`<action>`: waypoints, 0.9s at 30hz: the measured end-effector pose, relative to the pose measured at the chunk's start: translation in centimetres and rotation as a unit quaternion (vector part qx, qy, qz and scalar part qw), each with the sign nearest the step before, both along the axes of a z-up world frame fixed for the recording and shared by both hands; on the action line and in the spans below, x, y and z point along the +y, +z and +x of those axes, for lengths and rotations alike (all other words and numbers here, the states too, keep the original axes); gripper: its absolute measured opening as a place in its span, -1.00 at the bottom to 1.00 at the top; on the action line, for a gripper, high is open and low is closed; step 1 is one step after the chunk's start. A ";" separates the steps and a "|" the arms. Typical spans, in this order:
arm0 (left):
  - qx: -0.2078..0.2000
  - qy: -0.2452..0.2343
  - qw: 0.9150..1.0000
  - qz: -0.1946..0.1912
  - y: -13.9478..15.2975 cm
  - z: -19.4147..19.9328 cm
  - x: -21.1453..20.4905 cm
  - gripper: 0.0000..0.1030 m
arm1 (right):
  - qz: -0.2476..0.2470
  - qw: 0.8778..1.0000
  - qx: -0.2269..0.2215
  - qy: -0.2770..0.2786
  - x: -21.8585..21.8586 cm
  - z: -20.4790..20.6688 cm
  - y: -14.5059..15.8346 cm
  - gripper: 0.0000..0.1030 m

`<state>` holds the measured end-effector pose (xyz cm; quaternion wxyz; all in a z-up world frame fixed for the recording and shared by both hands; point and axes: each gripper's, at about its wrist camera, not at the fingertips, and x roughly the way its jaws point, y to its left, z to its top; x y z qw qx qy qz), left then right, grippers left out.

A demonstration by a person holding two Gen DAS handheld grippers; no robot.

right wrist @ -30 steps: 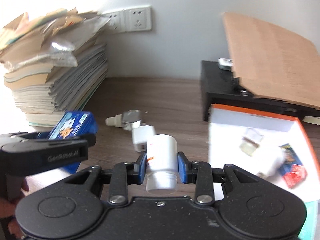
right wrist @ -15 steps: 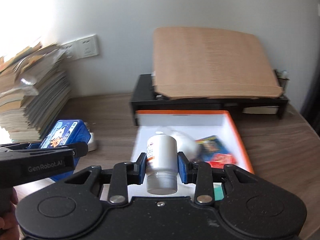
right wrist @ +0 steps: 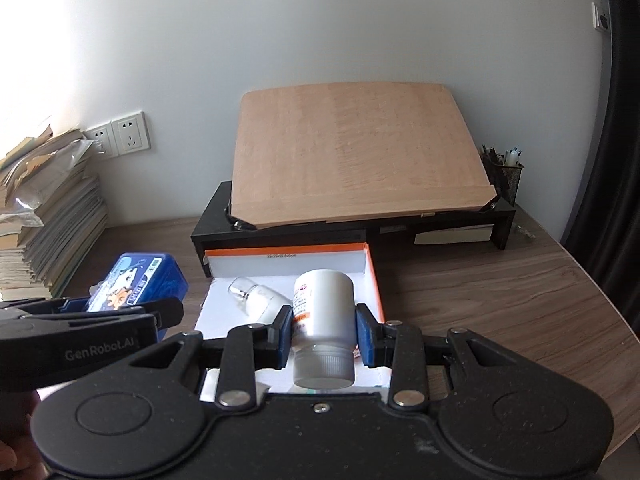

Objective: Organize rigid objects
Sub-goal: 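Carry the blue box and white pill bottle over the tray with both tools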

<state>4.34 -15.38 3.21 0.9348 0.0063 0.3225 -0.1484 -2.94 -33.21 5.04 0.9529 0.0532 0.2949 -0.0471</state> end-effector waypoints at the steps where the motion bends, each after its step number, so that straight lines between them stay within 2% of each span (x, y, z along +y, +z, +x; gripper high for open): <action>1: 0.000 0.000 1.000 0.000 0.1 0.0 -0.3 0.21 | 0.001 1.000 -0.002 0.001 -0.2 0.1 0.0 -0.22; 16: -0.006 0.006 1.000 0.008 0.3 0.5 -2.5 0.21 | 0.003 1.000 -0.013 0.019 -2.5 1.1 0.6 -0.22; 27: 0.003 0.008 1.000 0.007 -0.5 1.3 -3.6 0.21 | -0.001 1.000 -0.005 0.023 -3.5 2.2 0.3 -0.22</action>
